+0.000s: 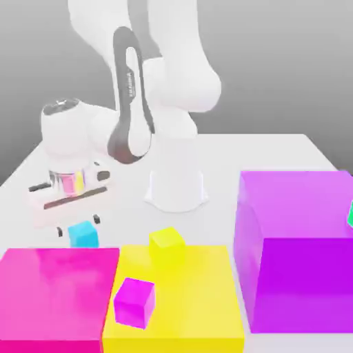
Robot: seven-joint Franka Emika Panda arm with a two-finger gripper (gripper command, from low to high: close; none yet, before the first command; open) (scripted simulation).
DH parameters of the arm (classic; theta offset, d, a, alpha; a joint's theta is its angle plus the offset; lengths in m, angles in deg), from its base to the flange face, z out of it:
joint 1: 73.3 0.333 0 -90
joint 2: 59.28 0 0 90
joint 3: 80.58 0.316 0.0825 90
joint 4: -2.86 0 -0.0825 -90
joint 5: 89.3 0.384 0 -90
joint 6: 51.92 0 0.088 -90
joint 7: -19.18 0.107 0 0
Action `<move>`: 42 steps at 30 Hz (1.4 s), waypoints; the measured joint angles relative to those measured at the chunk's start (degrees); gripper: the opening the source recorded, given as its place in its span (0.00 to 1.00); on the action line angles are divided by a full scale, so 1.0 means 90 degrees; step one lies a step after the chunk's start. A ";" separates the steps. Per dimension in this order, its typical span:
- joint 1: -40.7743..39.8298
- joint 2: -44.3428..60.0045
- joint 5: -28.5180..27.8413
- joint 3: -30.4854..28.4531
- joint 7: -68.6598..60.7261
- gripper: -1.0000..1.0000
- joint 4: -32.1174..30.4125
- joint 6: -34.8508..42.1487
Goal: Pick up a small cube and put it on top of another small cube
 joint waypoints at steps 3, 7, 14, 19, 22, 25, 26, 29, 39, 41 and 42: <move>0.0040 0.0436 -0.0010 -0.0060 -0.0017 0.00 0.0048 -0.0374; 0.0040 0.0436 -0.0006 -0.0060 -0.0022 0.00 0.0049 -0.0387; 0.0013 -0.0125 0.0047 0.0004 -0.0033 0.00 -0.0018 0.0093; -0.0001 -0.0963 0.0660 0.0219 -0.0480 0.00 -0.0173 0.0785; 0.0097 -0.1468 0.1009 0.0179 -0.0755 0.00 -0.0287 0.1186; 0.0468 -0.1989 0.1273 0.0405 -0.0597 0.00 -0.0220 0.1770; 0.0644 -0.2166 0.1366 0.0547 -0.0469 0.00 -0.0158 0.2003; 0.1224 -0.2693 0.1668 0.0997 -0.0053 0.00 0.0047 0.2721; 0.2956 -0.3788 0.2534 0.2291 0.1177 0.00 0.0565 0.4306; 0.2948 -0.3409 0.2521 0.2383 0.1236 0.00 0.0483 0.3847; 0.2935 -0.3200 0.2512 0.2423 0.1258 0.00 0.0436 0.3591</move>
